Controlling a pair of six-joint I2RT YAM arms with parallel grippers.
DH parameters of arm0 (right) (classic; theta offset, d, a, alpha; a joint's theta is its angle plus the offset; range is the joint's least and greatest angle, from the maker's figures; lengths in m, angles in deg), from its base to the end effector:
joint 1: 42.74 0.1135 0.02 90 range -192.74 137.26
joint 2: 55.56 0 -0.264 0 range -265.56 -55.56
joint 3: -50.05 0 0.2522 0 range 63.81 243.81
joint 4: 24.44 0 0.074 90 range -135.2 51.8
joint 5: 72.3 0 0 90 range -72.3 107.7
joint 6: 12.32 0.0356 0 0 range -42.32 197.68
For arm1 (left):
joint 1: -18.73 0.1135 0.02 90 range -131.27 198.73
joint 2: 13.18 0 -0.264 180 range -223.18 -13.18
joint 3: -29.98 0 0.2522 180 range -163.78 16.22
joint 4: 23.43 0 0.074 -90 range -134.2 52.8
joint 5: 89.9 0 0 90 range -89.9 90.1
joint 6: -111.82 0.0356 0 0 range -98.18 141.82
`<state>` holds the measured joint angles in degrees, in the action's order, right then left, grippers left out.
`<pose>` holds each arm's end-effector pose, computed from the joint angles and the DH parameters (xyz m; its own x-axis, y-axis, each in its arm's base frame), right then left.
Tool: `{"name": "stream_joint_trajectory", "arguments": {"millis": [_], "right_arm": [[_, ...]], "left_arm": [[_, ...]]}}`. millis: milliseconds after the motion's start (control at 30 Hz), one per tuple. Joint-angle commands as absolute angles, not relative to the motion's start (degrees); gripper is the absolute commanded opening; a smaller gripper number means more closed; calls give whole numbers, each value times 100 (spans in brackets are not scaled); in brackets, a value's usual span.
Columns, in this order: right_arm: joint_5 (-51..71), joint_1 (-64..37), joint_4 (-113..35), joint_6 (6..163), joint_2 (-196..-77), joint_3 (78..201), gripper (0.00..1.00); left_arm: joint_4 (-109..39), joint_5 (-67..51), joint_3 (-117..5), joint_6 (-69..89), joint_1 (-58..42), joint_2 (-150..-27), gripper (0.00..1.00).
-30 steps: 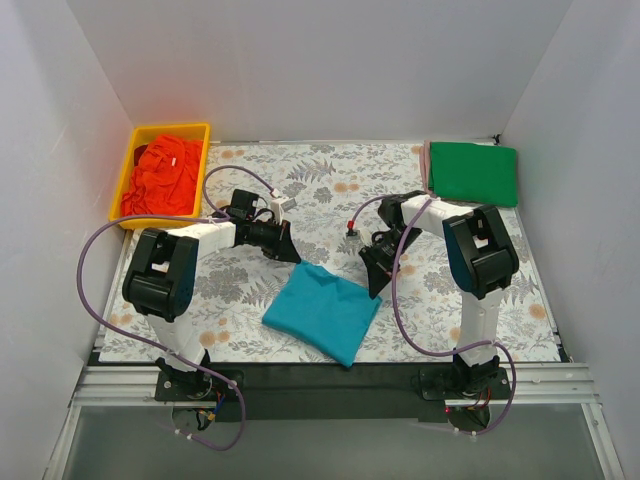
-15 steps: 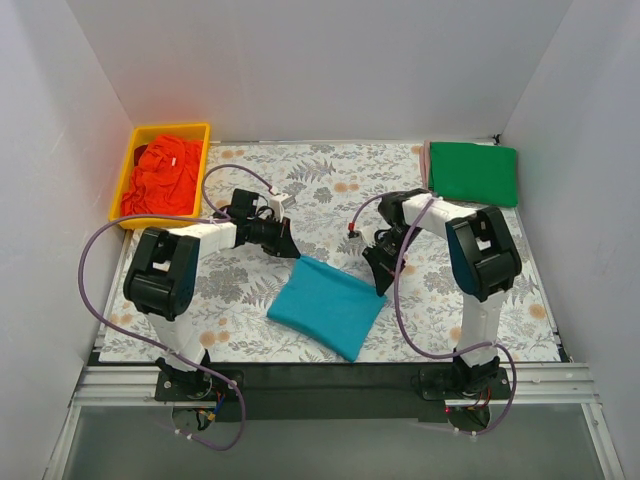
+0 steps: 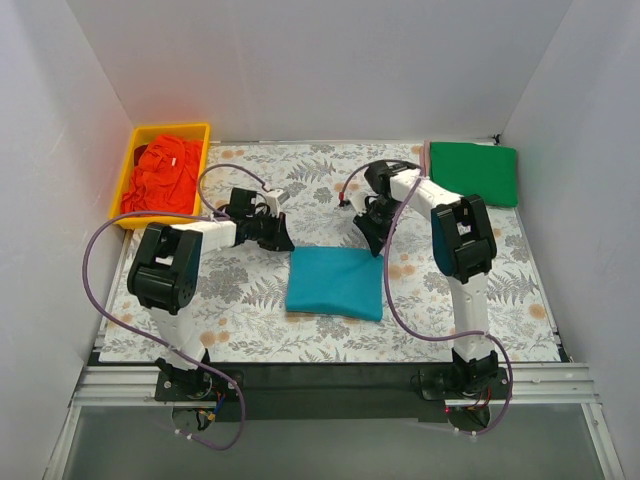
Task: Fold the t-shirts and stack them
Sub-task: Fold the tshirt
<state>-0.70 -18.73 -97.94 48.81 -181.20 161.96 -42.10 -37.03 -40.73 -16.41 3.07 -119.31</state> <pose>0.3828 0.1828 0.1605 -0.6059 -0.7714 -0.1945 -0.7908 0.5574 0.2528 0.3398 -0.1176 0.1380 -0.9567 -0.2442 -0.1582 -0.0458 0.6633 -0.7470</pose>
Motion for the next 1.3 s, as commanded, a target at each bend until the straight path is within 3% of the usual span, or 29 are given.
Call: {"name": "stream_joint_trajectory", "arguments": {"millis": [0,67,100,233,300,433,500,667,700,967,1100,1267], "right_arm": [[557,-1918,-9418,4911,-18177,16575,20],[566,-1936,-9419,4955,-17967,16742,35],[557,-1979,-9419,4999,-17879,16926,48],[-484,-2085,-9445,5323,-17081,17025,64],[-1110,-2076,-9427,5420,-16763,16771,66],[-3767,-2024,-9383,5676,-16130,15368,62],[-4484,-1832,-9366,5571,-15989,14926,56],[-4901,-1312,-8664,5999,-15962,13835,28],[-4971,-1199,-8541,6088,-16058,13738,26],[-4533,-1083,-7697,6423,-17033,12886,20],[-2964,-1057,-7441,6450,-17464,12525,18],[-2204,-1214,-7257,6388,-17176,12191,17]], "left_arm": [[-4010,-3559,-4390,-1807,457,-11883,2],[-4097,-3716,-4530,-1904,536,-11708,23],[-4098,-3839,-4531,-2044,572,-11585,36],[-4098,-4349,-4408,-2431,634,-10803,45],[-4124,-4796,-4268,-2920,616,-10451,45],[-4028,-5570,-3644,-3695,344,-10064,45],[-3808,-5947,-3224,-3969,12,-9862,45],[-3307,-6002,-2694,-4751,-798,-9878,40],[-3228,-5950,-2633,-4830,-982,-9957,40],[-3068,-5291,-2439,-5148,-1045,-11407,33],[-3604,-4650,-2588,-4850,-888,-11961,33],[-3684,-4691,-2518,-4726,-335,-12173,34]]}}
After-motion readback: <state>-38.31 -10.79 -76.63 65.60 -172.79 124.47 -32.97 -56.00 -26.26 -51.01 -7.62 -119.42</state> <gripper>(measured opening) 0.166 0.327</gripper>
